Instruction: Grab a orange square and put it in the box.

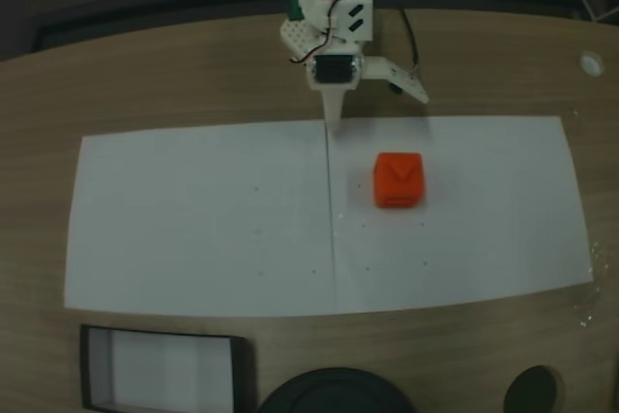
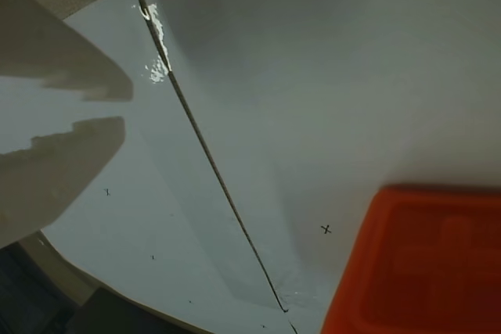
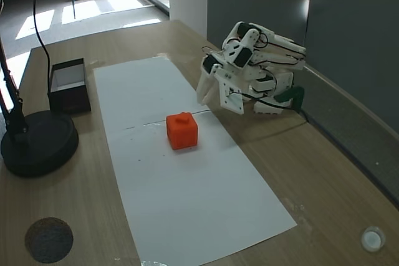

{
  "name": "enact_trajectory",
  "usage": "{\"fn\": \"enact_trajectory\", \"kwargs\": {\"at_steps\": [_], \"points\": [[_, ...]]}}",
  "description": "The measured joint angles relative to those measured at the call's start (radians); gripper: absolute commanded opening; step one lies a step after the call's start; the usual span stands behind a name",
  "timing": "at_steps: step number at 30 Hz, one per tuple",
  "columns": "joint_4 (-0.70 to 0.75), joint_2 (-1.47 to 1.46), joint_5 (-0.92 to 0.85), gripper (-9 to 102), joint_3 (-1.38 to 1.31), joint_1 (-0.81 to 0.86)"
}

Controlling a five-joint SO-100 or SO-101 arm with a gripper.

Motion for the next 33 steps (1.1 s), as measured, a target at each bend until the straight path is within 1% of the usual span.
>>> {"fn": "enact_trajectory", "kwargs": {"at_steps": [14, 16, 17, 20, 22, 26, 28, 31, 33], "points": [[-0.002, 0.0, 0.0, 1, 0.0, 0.0], [-0.037, 0.0, -0.002, 5, 0.0, -0.003], [-0.063, 0.0, -0.002, 9, -0.005, -0.003], [-0.126, 0.0, -0.002, 26, -0.054, -0.006], [-0.146, 0.0, -0.011, 34, -0.114, -0.008], [-0.158, -0.015, -0.037, 32, -0.276, -0.064], [-0.158, -0.075, -0.04, 33, -0.351, -0.103], [-0.158, -0.222, -0.04, 36, -0.446, -0.15], [-0.156, -0.371, -0.04, 38, -0.529, -0.17]]}}
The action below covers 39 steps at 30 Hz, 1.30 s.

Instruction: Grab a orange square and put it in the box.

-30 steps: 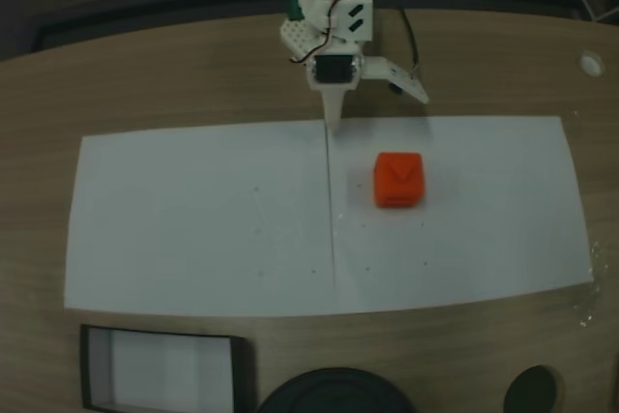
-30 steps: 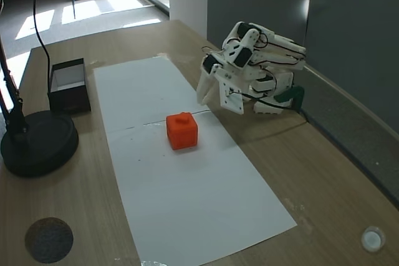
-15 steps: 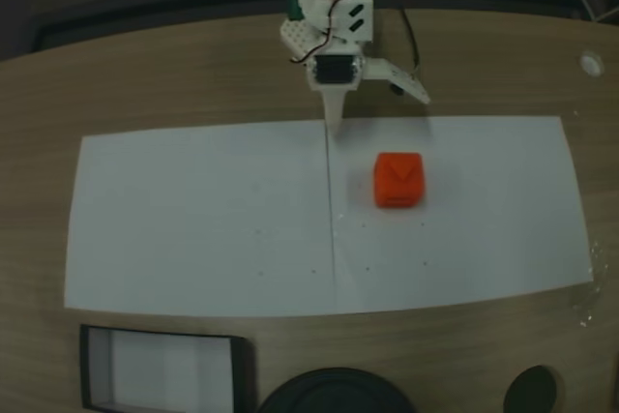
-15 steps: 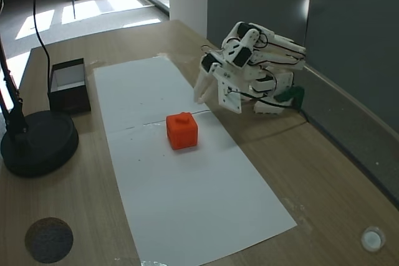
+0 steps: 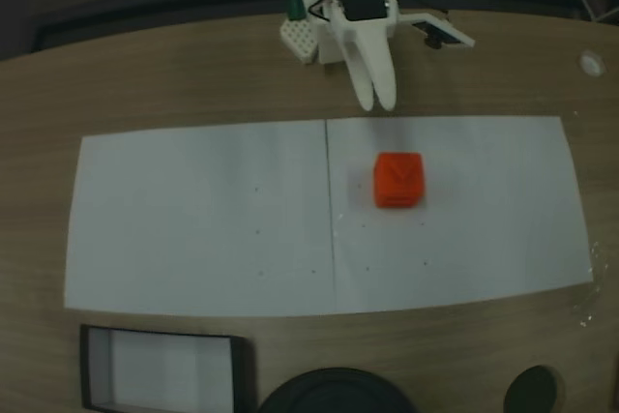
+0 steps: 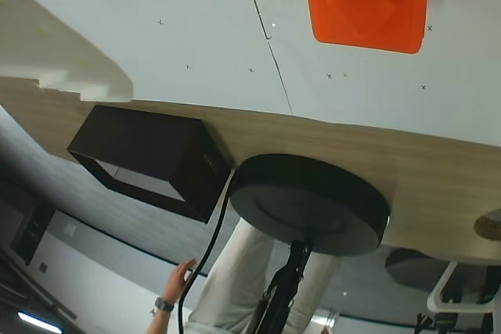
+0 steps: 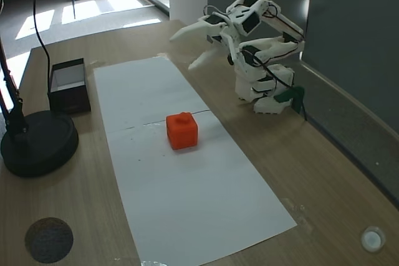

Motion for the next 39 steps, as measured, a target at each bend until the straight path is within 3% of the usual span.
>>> {"fn": "enact_trajectory", "kwargs": {"at_steps": [10, 14, 23, 39], "points": [[0.21, -0.862, 0.0, 39, -0.499, -0.041], [0.259, -1.074, 0.031, 39, -0.641, -0.107], [0.258, -1.178, 0.075, 39, -0.652, -0.196], [0.041, -1.198, 0.106, 39, -0.44, -0.202]]}}
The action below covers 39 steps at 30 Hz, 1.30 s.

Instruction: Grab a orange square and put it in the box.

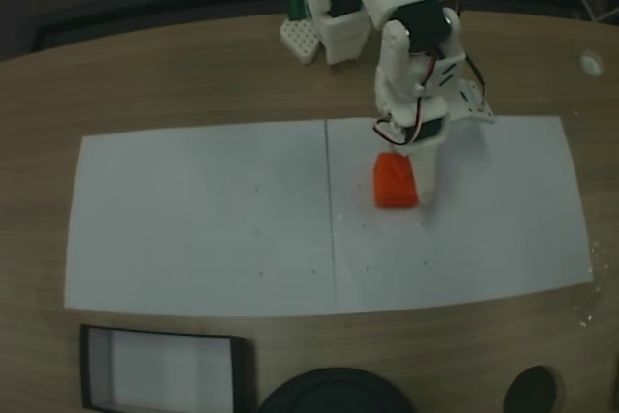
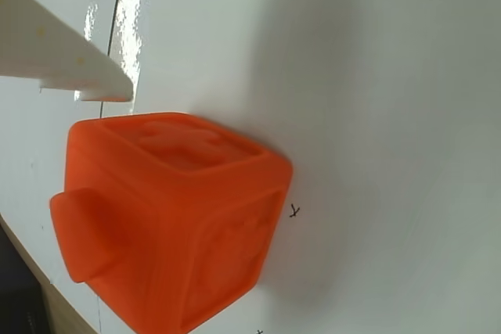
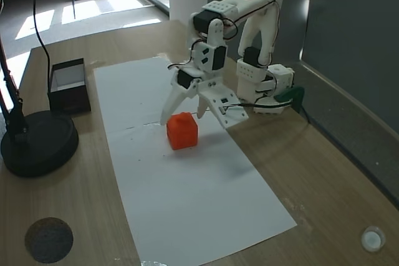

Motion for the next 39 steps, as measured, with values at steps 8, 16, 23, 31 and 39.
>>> {"fn": "enact_trajectory", "kwargs": {"at_steps": [8, 16, 23, 31, 39], "points": [[-0.104, -0.138, -0.014, 39, 0.006, 0.069], [-0.152, -0.218, -0.087, 7, -0.006, 0.166], [0.038, -0.221, -0.091, 7, -0.242, 0.225], [0.314, -0.236, -0.091, 29, -0.695, 0.264], [0.408, -0.227, -0.091, 40, -0.54, 0.172]]}}
